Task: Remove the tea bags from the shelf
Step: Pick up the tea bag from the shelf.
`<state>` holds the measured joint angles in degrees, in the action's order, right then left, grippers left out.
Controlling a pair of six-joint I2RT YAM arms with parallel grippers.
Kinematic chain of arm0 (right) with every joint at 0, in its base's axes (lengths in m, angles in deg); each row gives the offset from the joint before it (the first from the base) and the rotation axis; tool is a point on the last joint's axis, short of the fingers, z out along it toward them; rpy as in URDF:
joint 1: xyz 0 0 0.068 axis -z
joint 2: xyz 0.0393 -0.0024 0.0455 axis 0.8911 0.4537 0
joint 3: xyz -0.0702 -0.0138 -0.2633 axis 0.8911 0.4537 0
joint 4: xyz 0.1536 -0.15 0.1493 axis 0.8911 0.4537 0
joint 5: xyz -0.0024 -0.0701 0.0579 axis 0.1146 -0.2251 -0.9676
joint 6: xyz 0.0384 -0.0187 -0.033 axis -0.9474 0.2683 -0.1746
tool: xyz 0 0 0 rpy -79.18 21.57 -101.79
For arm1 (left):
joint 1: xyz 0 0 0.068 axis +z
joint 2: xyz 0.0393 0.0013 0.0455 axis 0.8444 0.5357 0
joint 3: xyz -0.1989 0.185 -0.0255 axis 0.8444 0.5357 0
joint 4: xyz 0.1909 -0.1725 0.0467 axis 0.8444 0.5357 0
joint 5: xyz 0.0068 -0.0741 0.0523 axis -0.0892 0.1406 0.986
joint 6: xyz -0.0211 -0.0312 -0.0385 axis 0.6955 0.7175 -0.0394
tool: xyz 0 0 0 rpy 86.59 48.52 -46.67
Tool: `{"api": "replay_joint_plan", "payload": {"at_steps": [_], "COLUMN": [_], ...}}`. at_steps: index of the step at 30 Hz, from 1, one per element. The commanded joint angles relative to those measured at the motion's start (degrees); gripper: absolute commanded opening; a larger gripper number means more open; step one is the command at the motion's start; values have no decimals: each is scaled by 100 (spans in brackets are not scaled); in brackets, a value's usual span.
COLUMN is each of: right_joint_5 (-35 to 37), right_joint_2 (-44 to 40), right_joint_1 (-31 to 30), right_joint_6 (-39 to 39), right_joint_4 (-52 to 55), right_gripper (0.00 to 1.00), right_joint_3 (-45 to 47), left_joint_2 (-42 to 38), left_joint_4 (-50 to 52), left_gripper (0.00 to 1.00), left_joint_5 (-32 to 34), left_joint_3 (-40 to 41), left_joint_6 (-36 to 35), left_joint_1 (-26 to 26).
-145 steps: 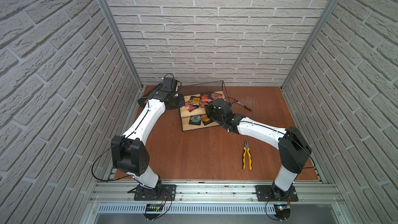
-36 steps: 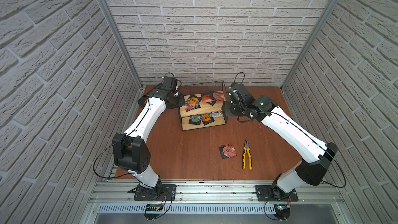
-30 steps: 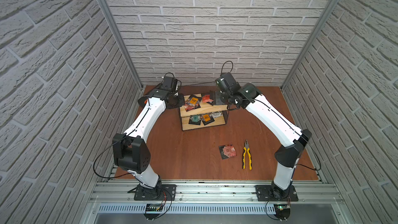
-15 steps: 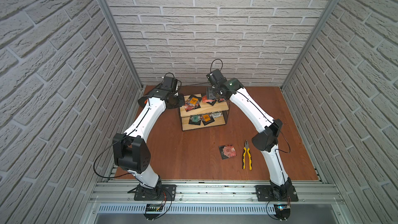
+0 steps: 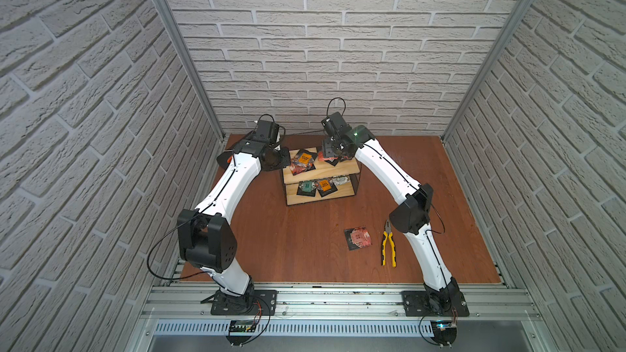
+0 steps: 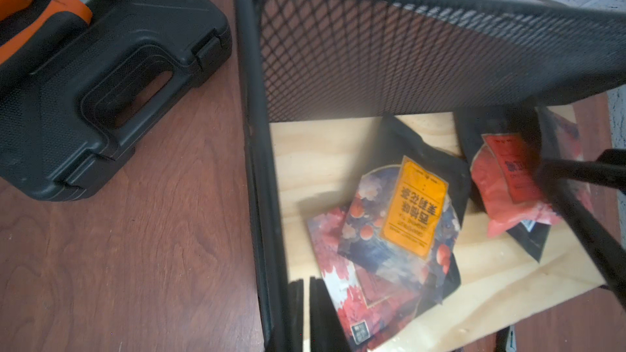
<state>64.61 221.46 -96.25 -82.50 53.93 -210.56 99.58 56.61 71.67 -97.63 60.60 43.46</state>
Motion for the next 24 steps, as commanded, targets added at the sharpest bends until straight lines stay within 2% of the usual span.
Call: {"api": "replay_joint_plan", "payload": {"at_steps": [1,4,8,13,21,24], "right_joint_5": [78,48,-60,-165,-139,-174], "right_joint_2": [61,130,147,90,-17,-23], "right_joint_1": [36,53,61,63,63,62], "right_joint_6": [-90,-210,-344,-440,-585,-654], "right_joint_4": [-117,-49,-47,-108,-185,-231], "right_gripper": [72,68,54,46,26,16], "right_joint_3": [-173,-173,-165,-114,111,167], "left_joint_2": [41,27,31,27,37,37], "left_joint_4": [-77,-77,-77,-77,-86,-93], "left_gripper": [10,10,10,10,10,10], "left_joint_5": [-89,-85,-91,-92,-127,-142], "left_joint_3": [-145,-145,-153,-154,-171,-180], "left_joint_6": [-124,-134,-141,-151,-159,-160], "left_joint_1": [40,41,48,75,103,105]}}
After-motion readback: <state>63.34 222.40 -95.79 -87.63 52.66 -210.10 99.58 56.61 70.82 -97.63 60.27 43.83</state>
